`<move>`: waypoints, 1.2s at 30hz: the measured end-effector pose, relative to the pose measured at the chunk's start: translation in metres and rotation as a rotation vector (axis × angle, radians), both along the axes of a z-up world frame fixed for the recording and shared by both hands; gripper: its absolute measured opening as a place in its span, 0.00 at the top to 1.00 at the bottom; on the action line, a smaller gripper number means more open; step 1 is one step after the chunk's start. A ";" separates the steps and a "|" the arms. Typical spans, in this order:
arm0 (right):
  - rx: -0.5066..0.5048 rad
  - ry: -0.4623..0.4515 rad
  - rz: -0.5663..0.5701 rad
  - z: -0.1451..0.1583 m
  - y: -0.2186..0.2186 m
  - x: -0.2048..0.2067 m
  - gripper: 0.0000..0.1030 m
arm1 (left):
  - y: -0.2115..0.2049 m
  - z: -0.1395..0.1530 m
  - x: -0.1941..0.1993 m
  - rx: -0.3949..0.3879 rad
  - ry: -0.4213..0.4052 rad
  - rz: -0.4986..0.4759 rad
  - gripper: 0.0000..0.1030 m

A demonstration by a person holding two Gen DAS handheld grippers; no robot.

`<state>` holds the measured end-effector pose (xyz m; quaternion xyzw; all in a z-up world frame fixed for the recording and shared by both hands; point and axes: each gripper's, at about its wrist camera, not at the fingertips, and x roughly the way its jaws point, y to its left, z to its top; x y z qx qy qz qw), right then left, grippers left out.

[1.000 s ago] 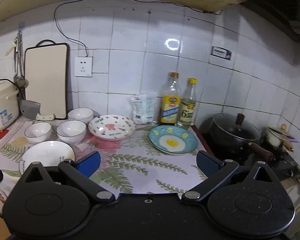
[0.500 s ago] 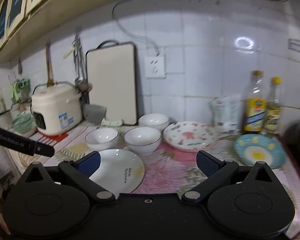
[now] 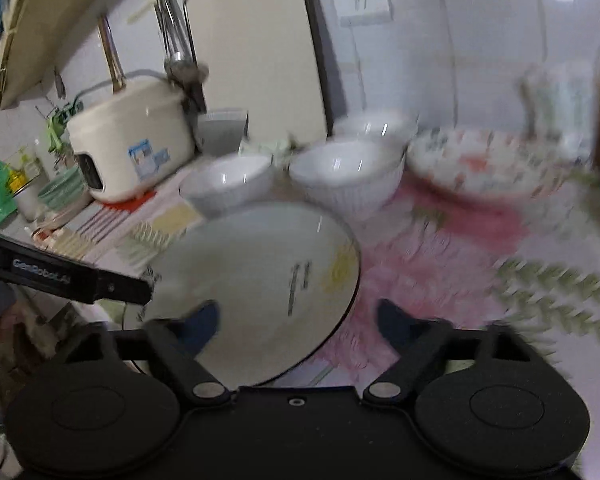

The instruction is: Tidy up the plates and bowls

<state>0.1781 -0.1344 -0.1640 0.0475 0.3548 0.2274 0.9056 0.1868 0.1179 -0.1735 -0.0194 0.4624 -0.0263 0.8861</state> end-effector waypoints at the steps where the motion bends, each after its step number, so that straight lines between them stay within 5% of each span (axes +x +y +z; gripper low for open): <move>1: 0.012 0.023 -0.011 -0.005 -0.001 0.004 0.29 | -0.001 -0.007 0.005 0.009 0.019 -0.008 0.19; 4: 0.033 0.041 -0.033 -0.013 -0.003 0.013 0.34 | -0.001 -0.020 0.015 0.019 0.045 -0.001 0.28; 12: 0.046 0.080 -0.074 -0.026 -0.004 0.024 0.75 | 0.014 -0.022 0.022 -0.144 0.054 0.034 0.64; 36: 0.047 0.152 0.013 -0.023 -0.010 0.045 0.76 | 0.008 -0.021 0.026 -0.154 0.090 0.060 0.61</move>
